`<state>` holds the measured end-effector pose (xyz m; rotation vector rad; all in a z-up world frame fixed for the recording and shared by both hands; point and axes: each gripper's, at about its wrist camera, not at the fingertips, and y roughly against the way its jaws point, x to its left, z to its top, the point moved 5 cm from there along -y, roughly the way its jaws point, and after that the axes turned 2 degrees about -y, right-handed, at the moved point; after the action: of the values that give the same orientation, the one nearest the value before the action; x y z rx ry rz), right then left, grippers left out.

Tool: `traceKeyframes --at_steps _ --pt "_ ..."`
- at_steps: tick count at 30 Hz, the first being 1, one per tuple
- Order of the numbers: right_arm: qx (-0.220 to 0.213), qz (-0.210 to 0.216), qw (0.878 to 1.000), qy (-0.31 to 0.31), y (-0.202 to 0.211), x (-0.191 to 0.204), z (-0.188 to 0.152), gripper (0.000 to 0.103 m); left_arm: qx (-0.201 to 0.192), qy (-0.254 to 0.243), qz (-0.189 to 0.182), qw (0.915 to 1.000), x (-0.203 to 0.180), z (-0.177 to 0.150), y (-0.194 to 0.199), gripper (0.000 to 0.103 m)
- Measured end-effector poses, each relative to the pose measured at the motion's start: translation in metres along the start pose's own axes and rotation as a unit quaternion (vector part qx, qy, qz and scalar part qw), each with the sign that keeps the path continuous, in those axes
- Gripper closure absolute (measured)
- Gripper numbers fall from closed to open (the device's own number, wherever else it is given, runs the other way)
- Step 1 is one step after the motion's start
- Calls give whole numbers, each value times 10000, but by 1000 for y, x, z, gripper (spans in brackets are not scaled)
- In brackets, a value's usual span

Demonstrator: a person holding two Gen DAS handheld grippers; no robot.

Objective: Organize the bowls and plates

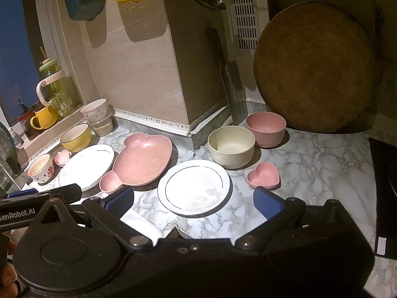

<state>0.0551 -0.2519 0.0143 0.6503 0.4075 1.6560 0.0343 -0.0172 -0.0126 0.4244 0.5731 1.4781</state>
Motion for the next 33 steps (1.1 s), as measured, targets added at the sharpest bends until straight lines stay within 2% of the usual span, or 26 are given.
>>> traceKeyframes --at_steps 20,33 --pt "-120 75 9999 65 3 7 5 1 -198 -82 -186 9996 -2 5 4 0" --pt "-66 142 9997 163 -4 17 6 1 -131 35 -179 9997 7 5 -1 0"
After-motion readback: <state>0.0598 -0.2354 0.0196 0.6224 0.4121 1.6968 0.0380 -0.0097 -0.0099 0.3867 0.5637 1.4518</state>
